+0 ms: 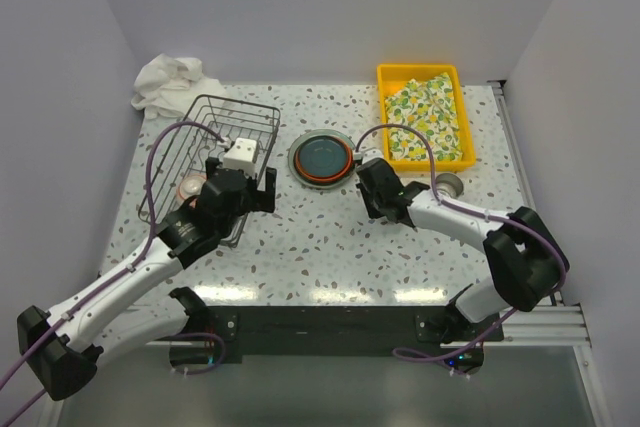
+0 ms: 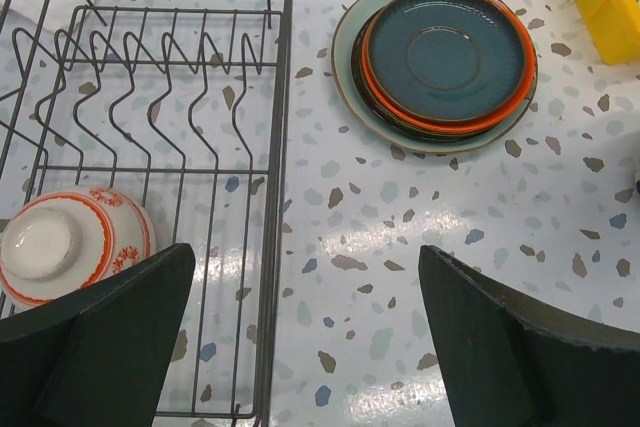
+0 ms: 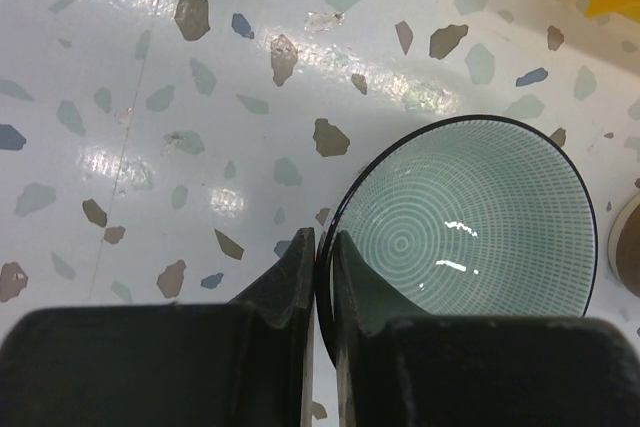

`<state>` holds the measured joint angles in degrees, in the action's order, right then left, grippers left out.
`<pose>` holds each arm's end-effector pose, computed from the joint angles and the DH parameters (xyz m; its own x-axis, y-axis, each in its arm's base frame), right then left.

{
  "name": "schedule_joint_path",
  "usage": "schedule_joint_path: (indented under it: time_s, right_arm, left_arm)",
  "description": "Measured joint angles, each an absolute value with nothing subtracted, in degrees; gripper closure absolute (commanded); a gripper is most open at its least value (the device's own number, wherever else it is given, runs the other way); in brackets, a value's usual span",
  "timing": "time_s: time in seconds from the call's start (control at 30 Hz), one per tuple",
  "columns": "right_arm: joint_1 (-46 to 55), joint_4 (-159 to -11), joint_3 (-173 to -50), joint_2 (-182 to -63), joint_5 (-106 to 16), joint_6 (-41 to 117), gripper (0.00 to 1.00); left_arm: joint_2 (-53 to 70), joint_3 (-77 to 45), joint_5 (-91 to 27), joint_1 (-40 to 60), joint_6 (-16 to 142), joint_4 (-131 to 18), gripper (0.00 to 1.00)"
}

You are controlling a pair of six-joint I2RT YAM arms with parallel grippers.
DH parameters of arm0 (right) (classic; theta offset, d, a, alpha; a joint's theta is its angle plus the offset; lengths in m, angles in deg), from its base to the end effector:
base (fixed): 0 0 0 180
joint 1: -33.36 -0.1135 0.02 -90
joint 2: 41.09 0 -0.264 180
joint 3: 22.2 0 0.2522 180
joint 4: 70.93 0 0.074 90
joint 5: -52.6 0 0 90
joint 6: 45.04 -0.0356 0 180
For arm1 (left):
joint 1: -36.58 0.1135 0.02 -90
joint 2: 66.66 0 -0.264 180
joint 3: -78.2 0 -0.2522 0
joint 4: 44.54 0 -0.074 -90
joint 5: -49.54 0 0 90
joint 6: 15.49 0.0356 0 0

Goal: Unload the mixed dishes from the dish rack
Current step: Place the bowl at the center of the board, then pick up the bowl from the dish rack.

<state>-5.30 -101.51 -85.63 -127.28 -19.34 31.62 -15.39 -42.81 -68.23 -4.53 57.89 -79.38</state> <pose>0.2407 0.1784 0.1928 -0.7132 -0.2896 -0.6383 -0.2927 0.9505 -0.1042 0.1606 -0.1181 0.3052 -0.4061 0.0185 -0.9136 0.1598 0.9858 -0.0511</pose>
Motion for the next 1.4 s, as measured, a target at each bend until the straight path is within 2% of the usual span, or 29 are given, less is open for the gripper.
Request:
schedule_joint_path:
  time_s: [0.03,0.13,0.17,0.23,0.27,0.37,0.53,0.93,1.27,1.4]
  right_arm:
    - [-5.58,-101.00,-85.39,-127.28,-18.77,31.42,0.89]
    - [-6.22,-100.37,-84.93,-127.30,-17.55,30.76,0.72]
    - [-6.48,-100.17,-84.76,-127.30,-17.28,30.39,0.61]
    - [-6.98,-100.15,-84.39,-127.30,-17.20,29.45,0.50]
    - [-7.33,-100.28,-84.32,-127.30,-17.09,29.06,0.40]
    - [-8.51,-100.70,-84.32,-127.17,-16.80,28.05,0.24]
    - [-10.17,-103.65,-84.80,-124.42,-16.67,26.98,0.04]
    - [-10.26,-107.04,-91.62,-114.23,-16.39,26.26,0.01]
    - [-10.24,-108.20,-91.62,-111.48,-17.41,26.17,0.01]
    - [-10.24,-108.55,-91.60,-109.97,-17.55,26.63,0.02]
  left_arm:
    - [-15.39,-42.81,-68.20,-4.46,57.60,-79.51,0.01]
    - [-15.26,-42.81,-68.25,-4.31,57.30,-80.06,0.01]
    - [-15.11,-42.79,-68.25,-4.29,57.19,-80.19,0.01]
    - [-14.69,-42.68,-68.25,-4.29,57.06,-80.32,0.01]
    - [-14.49,-42.55,-68.25,-4.26,57.06,-80.38,0.01]
    - [-13.99,-42.15,-68.23,-4.13,57.06,-80.41,0.01]
    - [-13.77,-41.80,-68.01,-3.63,56.47,-80.38,0.01]
    - [-12.07,-40.97,-65.08,1.53,54.39,-80.71,0.00]
    - [-11.94,-41.04,-54.54,24.76,46.63,-82.57,0.00]
    - [-10.82,-41.19,-51.81,30.34,44.05,-83.36,0.00]
